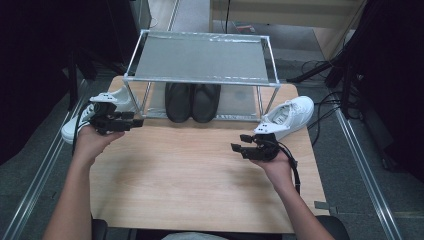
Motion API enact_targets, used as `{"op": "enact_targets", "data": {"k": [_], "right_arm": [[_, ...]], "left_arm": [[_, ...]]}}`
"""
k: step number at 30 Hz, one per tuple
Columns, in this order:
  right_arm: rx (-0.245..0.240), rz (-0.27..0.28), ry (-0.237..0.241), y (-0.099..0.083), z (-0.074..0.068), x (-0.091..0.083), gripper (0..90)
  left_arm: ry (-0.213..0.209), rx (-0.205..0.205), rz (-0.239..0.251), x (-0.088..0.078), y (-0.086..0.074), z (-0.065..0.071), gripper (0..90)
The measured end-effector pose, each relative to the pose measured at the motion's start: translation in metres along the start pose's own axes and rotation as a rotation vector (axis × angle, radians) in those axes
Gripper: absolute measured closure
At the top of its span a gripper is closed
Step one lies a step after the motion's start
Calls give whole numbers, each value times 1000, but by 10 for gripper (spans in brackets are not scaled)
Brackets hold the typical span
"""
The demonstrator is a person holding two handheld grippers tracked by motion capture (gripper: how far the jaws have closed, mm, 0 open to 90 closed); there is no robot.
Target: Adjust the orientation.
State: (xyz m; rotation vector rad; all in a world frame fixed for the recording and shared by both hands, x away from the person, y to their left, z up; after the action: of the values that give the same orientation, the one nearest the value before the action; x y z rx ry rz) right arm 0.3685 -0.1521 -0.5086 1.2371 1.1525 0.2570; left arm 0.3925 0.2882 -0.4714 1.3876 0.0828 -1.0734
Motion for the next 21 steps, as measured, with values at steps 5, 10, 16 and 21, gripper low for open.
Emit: {"op": "enact_targets", "data": {"k": [5,10,16,21], "right_arm": [[2,3,-5,0,0,-2,460],[6,0,-12,-3,0,-4,460],[19,1,-25,-7,1,-8,460],[27,-1,-38,-12,2,-11,460]], "left_arm": [[57,-41,27,-15,-4,-21,400],[132,-93,50,-29,-8,-45,405],[190,-116,53,-35,-8,-66,404],[219,-135,59,-35,-3,-82,408]]}}
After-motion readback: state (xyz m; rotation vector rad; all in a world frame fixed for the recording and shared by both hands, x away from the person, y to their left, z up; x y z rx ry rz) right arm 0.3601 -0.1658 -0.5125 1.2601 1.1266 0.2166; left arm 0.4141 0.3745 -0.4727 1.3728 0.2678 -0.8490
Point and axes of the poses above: each handheld gripper's, and its own axes: x roughly forward along the jaws, y roughly out of its top, z roughly to its right, the point moved 4 cm from there along x, roughly forward along the jaws, and after that the axes turned 4 degrees about -x, right-handed, at the moved point
